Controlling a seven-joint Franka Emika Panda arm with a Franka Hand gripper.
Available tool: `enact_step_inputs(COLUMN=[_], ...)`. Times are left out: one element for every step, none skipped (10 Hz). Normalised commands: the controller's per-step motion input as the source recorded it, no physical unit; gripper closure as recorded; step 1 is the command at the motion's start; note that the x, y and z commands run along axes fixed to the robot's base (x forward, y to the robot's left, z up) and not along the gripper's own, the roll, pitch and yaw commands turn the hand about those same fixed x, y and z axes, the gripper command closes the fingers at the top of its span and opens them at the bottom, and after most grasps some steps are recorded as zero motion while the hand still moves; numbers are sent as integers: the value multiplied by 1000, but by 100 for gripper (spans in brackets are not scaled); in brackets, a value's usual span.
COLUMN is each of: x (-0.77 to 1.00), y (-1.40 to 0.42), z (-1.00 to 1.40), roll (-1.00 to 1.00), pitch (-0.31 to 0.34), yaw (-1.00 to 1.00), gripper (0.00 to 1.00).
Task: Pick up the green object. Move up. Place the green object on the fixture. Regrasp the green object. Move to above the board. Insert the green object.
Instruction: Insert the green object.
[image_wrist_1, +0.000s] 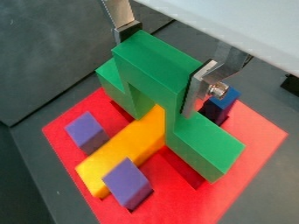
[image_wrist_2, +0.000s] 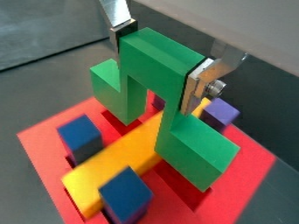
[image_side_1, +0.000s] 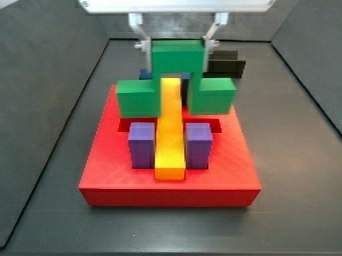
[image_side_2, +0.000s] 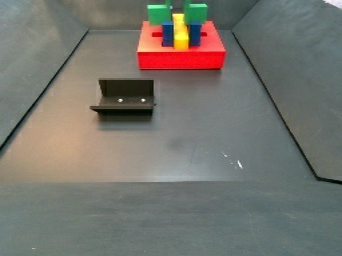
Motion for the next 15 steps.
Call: enact_step_inputs(x=[-300,-91,0,146,269,163,23,0,0,0,0,91,189,140,134], y=[0,-14,-37,-40,-17,0,0,0,0,-17,-46,0,0,0,0], z=[0,-166,-246,-300,-177,-100,-123,-160,-186,-154,-180,-180,-131,-74,-46], roll=[0,0,-33,-141,-176,-179,-113,-64,0,34,23,53,86,103,71], pitch=[0,-23,-43,-106,-97,-83,-26,-20,0,0,0,0,50,74,64], yaw=[-166,0,0,0,11,0,0,0,0,0,0,-117,-240,-214,-214], gripper=[100,100,100,100,100,100,100,100,100,100,100,100,100,100,100])
